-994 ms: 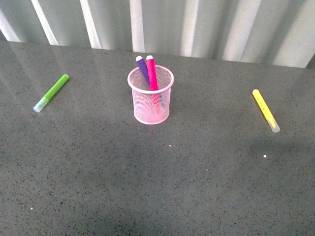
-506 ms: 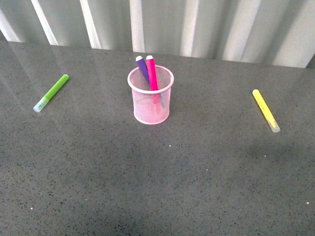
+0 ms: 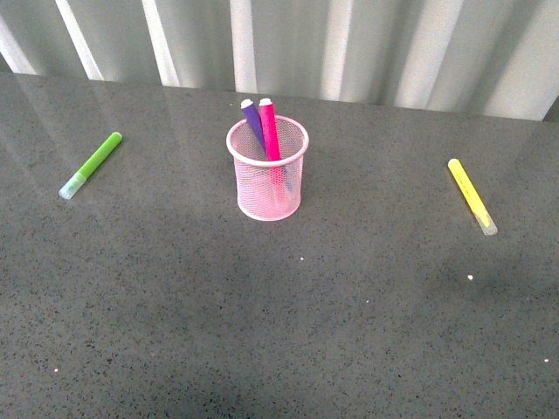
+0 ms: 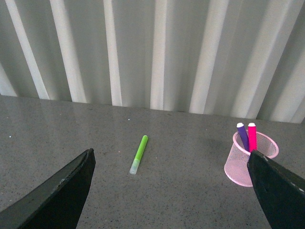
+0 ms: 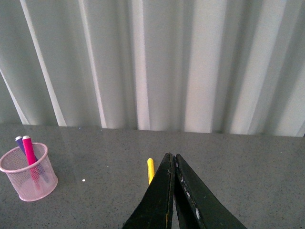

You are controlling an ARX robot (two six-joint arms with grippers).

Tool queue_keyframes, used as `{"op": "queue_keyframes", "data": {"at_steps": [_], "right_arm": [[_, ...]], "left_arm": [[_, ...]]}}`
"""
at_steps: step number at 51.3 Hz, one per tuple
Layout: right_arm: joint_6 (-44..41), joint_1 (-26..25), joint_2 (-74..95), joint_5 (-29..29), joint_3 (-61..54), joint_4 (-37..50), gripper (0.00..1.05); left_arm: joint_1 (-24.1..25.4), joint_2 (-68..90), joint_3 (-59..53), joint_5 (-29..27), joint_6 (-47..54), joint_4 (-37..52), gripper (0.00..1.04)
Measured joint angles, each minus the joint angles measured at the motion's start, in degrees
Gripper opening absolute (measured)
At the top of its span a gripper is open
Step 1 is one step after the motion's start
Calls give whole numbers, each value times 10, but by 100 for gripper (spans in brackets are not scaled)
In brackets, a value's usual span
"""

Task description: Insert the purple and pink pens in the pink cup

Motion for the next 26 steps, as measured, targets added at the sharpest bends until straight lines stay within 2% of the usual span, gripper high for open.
{"op": "queue_keyframes", "data": {"at_steps": [7, 9, 19, 22, 26], "right_arm": [[0, 0, 0, 0, 0, 0, 3], [0, 0, 0, 0, 0, 0, 7], [0, 0, 0, 0, 0, 0, 37], [0, 0, 0, 0, 0, 0, 51], [0, 0, 0, 0, 0, 0, 64]], "left_arm": [[0, 0, 0, 0, 0, 0, 98], [0, 0, 0, 0, 0, 0, 98], [0, 0, 0, 0, 0, 0, 98], [0, 0, 0, 0, 0, 0, 98], [0, 0, 0, 0, 0, 0, 98]]}}
